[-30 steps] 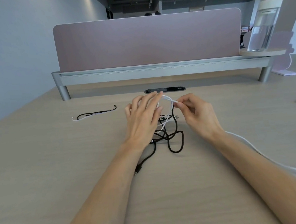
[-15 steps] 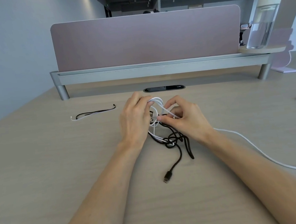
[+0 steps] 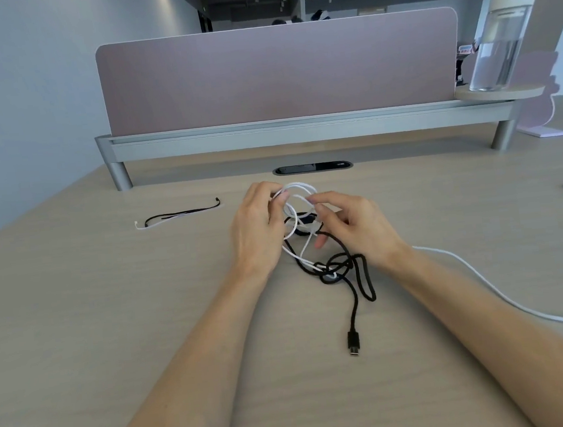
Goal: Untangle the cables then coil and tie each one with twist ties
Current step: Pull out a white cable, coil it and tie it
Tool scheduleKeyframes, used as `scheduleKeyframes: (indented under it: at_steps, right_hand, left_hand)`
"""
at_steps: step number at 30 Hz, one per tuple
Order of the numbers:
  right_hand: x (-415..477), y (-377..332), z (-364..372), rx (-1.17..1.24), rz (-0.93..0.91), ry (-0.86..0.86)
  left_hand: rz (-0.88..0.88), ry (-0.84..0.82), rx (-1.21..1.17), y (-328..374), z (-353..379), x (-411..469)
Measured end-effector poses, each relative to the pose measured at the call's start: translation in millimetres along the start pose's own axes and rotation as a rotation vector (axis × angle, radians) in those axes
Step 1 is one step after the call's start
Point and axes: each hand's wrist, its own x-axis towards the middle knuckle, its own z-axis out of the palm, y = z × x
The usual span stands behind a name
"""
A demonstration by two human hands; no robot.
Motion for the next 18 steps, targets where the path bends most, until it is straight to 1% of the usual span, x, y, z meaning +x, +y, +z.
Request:
scheduleKeyframes:
  at_steps: [3, 6, 8, 10, 11, 12, 14, 16, 17, 18]
  right_hand:
    - [6.4, 8.2, -4.5, -0.252, 0.018, -0.013]
    - [6.3, 10.9, -11.4, -0.438, -0.02, -0.019]
    - [7.2, 12.2, -13.6, -0.513, -0.055, -0.008]
    - [8.4, 12.6, -14.4, -0.524, -0.073, 0.013]
    - [8.7, 12.8, -14.7, -0.506, -0.074, 0.013]
    - [8.3, 13.0, -14.8, -0.49, -0.072, -0.001]
    - [7.2, 16.3, -13.4, -0.501, -0.082, -0.036]
    - [6.8, 20.0, -11.9, -0.485, -0.079, -0.052]
    - [7.5, 21.3, -10.9, -0.447, -0.072, -0.056]
    - [8.4, 22.4, -10.6, -0.411, -0.073, -0.065]
  left_hand:
    - [-0.245, -0.001, -0.155, -4.0, 3.1, -0.3]
    - [-0.461, 0.059, -0.293, -8.5, 2.0, 2.2]
    - [-0.579, 0.13, -0.359, -12.3, 1.2, 3.5]
    - [-0.644, 0.149, -0.345, -16.9, 0.7, 3.6]
    - [-0.623, 0.131, -0.277, -19.0, -0.2, 2.5]
    - [-0.542, 0.113, -0.162, -21.7, -1.7, 1.0]
    - [-0.262, 0.045, 0.106, -24.7, -3.7, -1.3]
    - [0.051, -0.143, 0.257, -22.5, -2.8, -1.8]
    - [0.16, -0.261, 0.294, -20.2, -1.7, -3.4]
    - [0.212, -0.367, 0.313, -18.8, 0.3, -5.1]
